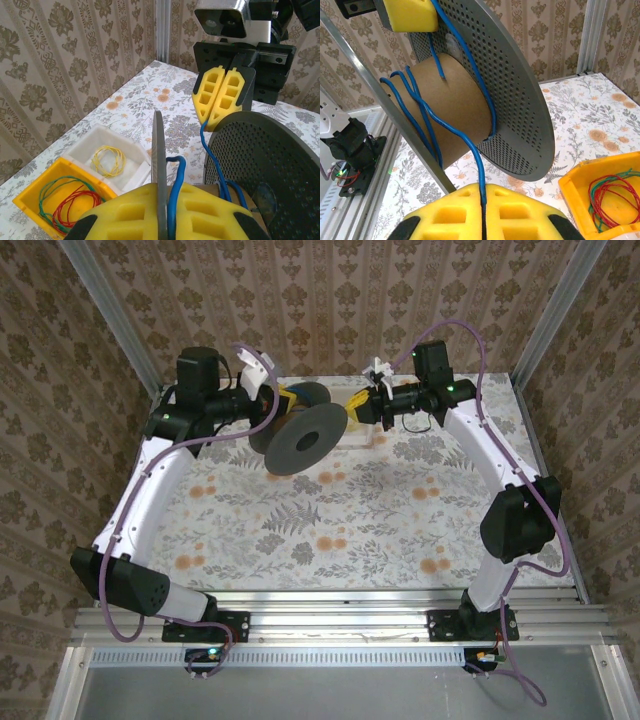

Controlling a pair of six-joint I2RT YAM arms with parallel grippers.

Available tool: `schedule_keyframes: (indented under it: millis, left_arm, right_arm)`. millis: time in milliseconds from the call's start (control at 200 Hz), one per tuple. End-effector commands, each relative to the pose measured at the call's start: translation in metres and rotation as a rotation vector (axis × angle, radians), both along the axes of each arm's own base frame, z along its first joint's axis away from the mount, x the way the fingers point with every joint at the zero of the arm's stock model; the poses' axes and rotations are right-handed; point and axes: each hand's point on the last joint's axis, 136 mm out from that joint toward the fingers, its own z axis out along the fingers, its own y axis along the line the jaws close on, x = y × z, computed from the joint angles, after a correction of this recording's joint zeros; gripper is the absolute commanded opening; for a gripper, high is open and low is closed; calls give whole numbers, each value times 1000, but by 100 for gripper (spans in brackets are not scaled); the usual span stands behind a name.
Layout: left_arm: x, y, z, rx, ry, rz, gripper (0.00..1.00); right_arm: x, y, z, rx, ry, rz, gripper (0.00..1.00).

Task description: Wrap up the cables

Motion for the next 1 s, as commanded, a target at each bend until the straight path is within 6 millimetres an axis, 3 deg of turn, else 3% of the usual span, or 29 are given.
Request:
schedule_keyframes:
  millis: [0, 305, 425, 535, 720, 875, 995]
  left_arm:
    - [-29, -15, 66, -140, -157, -140, 0]
    - [-31, -22, 64, -136, -152, -154, 0]
    - [-30, -23, 64, -139, -147, -159, 0]
    - [-28, -25, 62, -142, -144, -162, 0]
    - [-25, -26, 57, -145, -133, -159, 0]
    - [-18, -27, 56, -175, -124, -156, 0]
    - [-13, -29, 58, -208, -118, -162, 0]
  right_arm:
    - [10, -9, -19, -51, 78, -70, 15]
    - [19, -14, -7, -62, 66, -139, 29]
    - [21, -26, -5, -62, 71, -182, 43]
    - [22, -49, -3, -23, 96, -233, 63]
    - [-4, -87, 3, 144, 152, -219, 79]
    - [-34, -76, 4, 208, 182, -114, 93]
    - [-52, -56, -4, 205, 186, -61, 96]
